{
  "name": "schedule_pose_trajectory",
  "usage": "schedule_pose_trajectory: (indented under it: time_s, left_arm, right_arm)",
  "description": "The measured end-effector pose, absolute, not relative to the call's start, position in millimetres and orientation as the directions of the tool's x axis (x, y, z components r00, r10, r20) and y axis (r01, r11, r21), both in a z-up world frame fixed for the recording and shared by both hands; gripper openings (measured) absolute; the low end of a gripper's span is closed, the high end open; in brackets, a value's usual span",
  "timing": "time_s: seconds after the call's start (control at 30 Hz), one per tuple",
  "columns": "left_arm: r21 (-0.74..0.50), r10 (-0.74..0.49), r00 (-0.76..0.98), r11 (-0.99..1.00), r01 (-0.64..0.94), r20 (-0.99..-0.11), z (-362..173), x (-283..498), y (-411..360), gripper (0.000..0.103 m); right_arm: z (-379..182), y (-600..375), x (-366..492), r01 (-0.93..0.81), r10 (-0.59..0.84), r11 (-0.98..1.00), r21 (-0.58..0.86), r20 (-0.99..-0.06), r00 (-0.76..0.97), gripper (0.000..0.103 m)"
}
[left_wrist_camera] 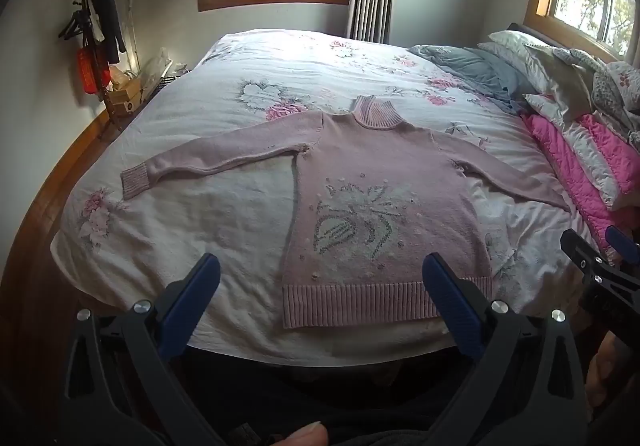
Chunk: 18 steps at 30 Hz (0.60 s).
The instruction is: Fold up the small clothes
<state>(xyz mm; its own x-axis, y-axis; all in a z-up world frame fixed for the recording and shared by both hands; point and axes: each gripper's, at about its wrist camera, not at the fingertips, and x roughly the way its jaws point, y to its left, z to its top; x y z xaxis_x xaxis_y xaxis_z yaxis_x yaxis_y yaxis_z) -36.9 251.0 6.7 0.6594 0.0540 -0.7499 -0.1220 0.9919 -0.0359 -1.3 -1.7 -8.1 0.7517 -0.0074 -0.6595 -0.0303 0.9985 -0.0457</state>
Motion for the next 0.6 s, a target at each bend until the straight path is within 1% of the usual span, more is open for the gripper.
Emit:
schedule_pose_trajectory:
  time_s: [0.6]
  left_arm:
    - [-0.034, 0.053, 0.658, 0.992, -0.119, -0.751, 3.4, -36.8, 250.5, 0.1]
  right_arm:
    - [-2.7, 1.4, 1.8, -0.031, -0.004, 0.999, -0.042, -0.66, 0.751, 0.099]
